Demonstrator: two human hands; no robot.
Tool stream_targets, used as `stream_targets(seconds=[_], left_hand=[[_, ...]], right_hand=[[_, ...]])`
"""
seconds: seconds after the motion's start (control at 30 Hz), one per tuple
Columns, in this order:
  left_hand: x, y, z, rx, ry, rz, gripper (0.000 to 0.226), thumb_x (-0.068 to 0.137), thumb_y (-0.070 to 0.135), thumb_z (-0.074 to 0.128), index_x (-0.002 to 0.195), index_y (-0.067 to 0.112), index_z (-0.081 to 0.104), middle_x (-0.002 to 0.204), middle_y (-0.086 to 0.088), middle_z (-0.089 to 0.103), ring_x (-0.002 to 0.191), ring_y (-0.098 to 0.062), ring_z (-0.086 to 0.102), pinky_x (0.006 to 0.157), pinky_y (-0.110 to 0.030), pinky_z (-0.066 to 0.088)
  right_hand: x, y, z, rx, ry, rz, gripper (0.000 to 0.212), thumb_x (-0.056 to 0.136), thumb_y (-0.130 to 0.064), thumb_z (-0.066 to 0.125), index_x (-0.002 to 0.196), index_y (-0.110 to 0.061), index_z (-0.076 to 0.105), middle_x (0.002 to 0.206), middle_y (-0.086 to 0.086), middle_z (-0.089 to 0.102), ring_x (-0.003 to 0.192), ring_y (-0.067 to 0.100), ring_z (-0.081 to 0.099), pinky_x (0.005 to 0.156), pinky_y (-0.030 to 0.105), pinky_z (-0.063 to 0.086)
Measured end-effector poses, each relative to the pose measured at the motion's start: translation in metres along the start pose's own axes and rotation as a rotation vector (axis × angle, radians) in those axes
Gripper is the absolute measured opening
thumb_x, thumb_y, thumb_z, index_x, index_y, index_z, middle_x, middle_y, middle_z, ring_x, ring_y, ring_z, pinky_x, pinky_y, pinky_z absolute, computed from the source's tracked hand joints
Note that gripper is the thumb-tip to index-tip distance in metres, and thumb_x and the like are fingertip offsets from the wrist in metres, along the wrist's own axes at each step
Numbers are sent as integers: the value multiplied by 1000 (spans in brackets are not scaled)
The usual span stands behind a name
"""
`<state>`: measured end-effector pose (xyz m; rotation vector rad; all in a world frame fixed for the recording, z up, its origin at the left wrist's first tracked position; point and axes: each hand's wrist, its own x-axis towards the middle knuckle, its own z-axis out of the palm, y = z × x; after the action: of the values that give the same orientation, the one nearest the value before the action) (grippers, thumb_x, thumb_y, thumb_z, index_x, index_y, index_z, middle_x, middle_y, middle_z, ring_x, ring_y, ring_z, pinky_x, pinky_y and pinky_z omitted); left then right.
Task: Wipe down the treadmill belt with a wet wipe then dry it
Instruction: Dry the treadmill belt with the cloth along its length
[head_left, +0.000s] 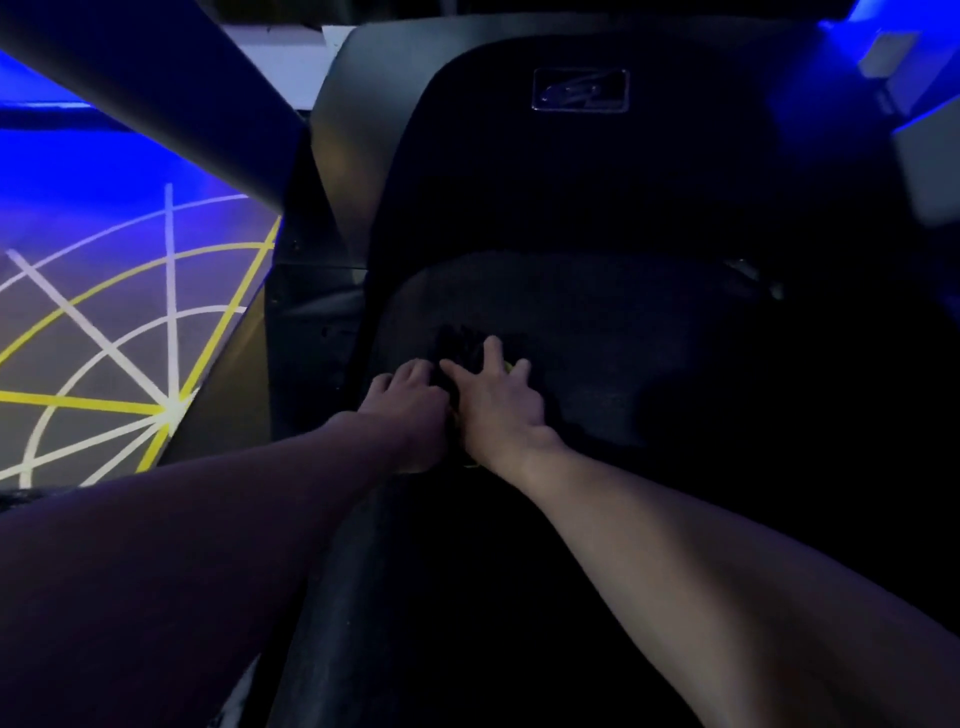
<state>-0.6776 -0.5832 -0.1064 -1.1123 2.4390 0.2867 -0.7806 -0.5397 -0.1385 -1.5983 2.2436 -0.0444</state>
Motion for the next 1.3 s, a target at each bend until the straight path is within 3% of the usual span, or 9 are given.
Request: stream_targets(seconds=[0.53, 0.63, 0.7, 0.77, 0.87, 1.0, 1.07, 1.17, 1.3], left_hand=[[39, 252, -24, -136, -181, 493, 63, 87, 15, 43, 147, 32, 36, 160, 4, 22, 150, -15, -1, 120, -49, 0], [27, 292, -19, -388, -135, 397, 51, 88, 16, 43, 138, 16, 48, 145, -9, 46, 142, -23, 31, 119, -45, 21], [23, 301, -13, -734, -50, 228, 33, 87, 18, 47, 115, 10, 64, 114, -13, 66, 106, -28, 62, 92, -37, 51], [23, 292, -15, -1153, -12, 30, 30, 88, 26, 53, 107, 7, 67, 98, -15, 71, 85, -31, 69, 74, -39, 59], [17, 259, -23, -1612, -118, -158, 62, 73, 57, 71, 108, 5, 67, 94, -12, 73, 79, -28, 71, 66, -37, 59], [-7, 192, -10, -1688, -1, -277, 91, 49, 64, 83, 118, 7, 62, 102, -12, 72, 84, -29, 73, 68, -42, 61], [-23, 158, 4, -1787, -32, -316, 66, 70, 48, 79, 117, 5, 63, 102, -16, 73, 87, -33, 72, 70, -45, 60], [-51, 131, 13, -1928, -220, -262, 38, 91, 32, 61, 118, 6, 66, 106, -15, 72, 92, -30, 72, 72, -41, 60], [-78, 111, 5, -2081, -321, -148, 32, 97, 30, 47, 101, 8, 70, 98, -11, 74, 81, -22, 73, 72, -34, 59]], right_hand=[[-114, 262, -36, 25, 74, 455, 62, 96, -39, 55, 150, -48, 25, 156, 8, 3, 129, 43, 29, 92, 48, 44], [-127, 276, -39, -42, 58, 444, 64, 96, -40, 56, 149, -46, 22, 156, 10, 4, 128, 43, 29, 94, 50, 45], [-127, 273, -45, 96, 91, 449, 57, 97, -35, 55, 148, -37, 29, 152, 11, 15, 127, 42, 33, 97, 49, 45], [-125, 266, -48, 231, 153, 383, 61, 93, -30, 64, 146, -31, 34, 145, 10, 24, 122, 40, 42, 96, 47, 47], [-131, 232, -41, 445, 333, 164, 78, 80, -24, 75, 147, -25, 34, 136, 7, 36, 115, 36, 52, 95, 48, 51], [-139, 178, -36, 908, 307, 122, 111, 76, -28, 84, 158, -30, 9, 141, -7, 20, 132, 11, 32, 106, 26, 38], [-145, 164, -42, 1261, 183, 266, 110, 76, -38, 85, 158, -27, 13, 149, -4, 32, 132, 9, 42, 103, 26, 43], [-151, 153, -47, 1592, -172, 237, 69, 83, -34, 78, 142, -13, 50, 129, 4, 67, 115, 19, 66, 93, 32, 55], [-161, 134, -58, 1720, -400, 180, 52, 90, -29, 68, 135, -4, 57, 129, 13, 66, 121, 29, 63, 106, 47, 46]])
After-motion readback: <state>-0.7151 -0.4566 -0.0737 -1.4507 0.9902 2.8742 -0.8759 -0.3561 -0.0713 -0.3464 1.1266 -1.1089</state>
